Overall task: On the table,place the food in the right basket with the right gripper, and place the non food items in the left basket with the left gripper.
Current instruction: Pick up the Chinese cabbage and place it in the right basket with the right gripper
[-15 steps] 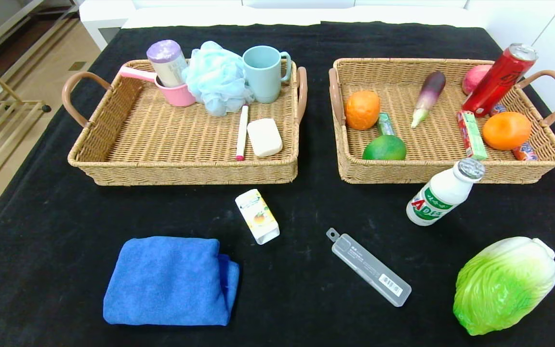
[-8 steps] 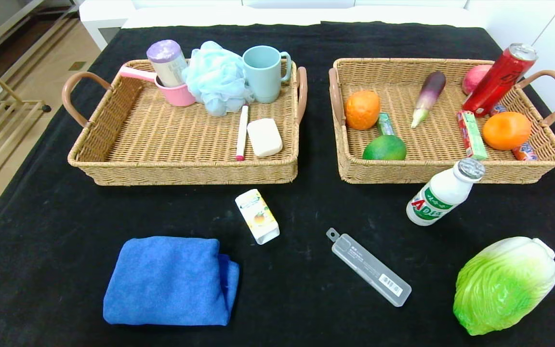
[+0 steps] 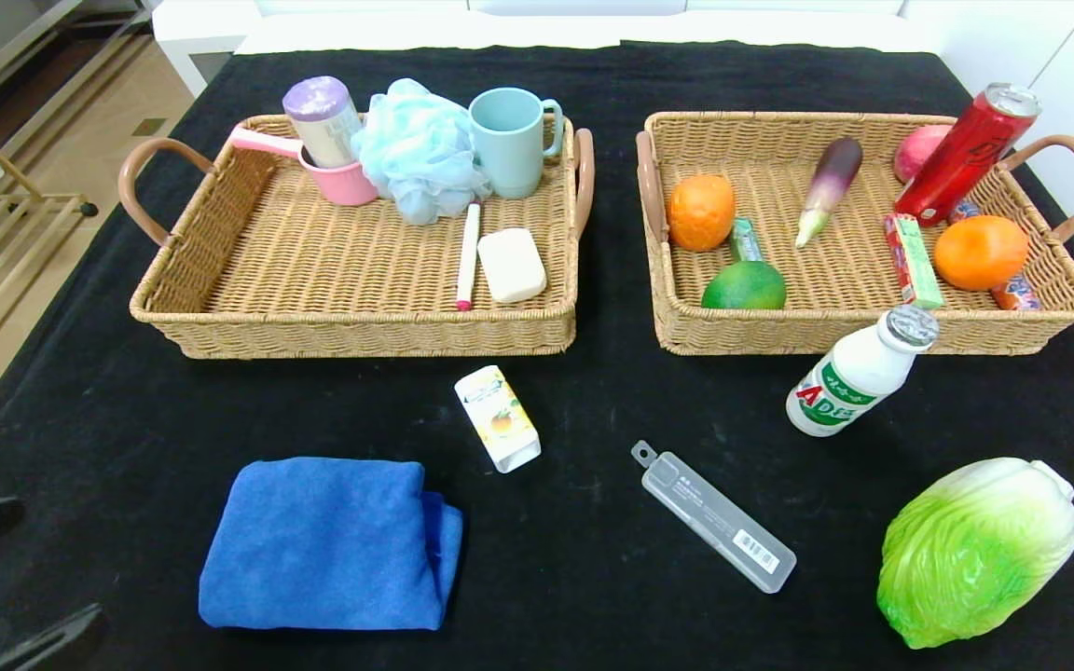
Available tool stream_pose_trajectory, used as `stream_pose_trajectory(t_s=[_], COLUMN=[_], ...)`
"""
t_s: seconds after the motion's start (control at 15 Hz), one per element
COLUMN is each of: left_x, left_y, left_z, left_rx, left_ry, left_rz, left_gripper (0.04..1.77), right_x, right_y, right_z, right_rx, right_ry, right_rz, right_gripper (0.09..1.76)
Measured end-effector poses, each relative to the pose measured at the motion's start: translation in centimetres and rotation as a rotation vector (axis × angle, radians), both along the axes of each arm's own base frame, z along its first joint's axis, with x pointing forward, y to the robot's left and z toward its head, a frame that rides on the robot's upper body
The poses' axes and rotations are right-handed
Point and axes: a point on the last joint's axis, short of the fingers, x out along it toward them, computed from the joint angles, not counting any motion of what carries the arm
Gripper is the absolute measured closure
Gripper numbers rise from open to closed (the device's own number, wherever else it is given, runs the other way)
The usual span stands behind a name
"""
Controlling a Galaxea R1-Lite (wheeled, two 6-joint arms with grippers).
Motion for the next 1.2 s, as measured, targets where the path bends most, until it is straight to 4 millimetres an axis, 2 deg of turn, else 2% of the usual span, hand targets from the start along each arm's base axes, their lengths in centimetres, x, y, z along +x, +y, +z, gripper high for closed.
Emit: stream_pose_trajectory(t_s=[0.2,0.4,0.8,1.2], left_x=[1.9,3.4,6.0,6.9], left_y=[-1.2,-2.4,-4.2,-4.6], left_z=[0.6,1.1,1.6,1.6], left_rx=[0.038,0.082,0.131,0.141], left_ry=[0.045,0.068,0.111,0.129], left_rz=[-0.106,-0.177,-0.220,-0.213], left_gripper=[0.09,0.09,0.09,0.09], right_x=[1.7,3.2,6.0,7.7], right_y=[0.4,1.2,3.0,3.7], right_z=[1.3,1.5,1.7,1.6], right_rx=[-0.007,-0.017,-0.063,-0.086], right_ry=[0.035,0.085,0.185,0.252], right_rz=[0.111,0.213,0.210,0.197], right_gripper=[0.14,0.14,0.14,0.14])
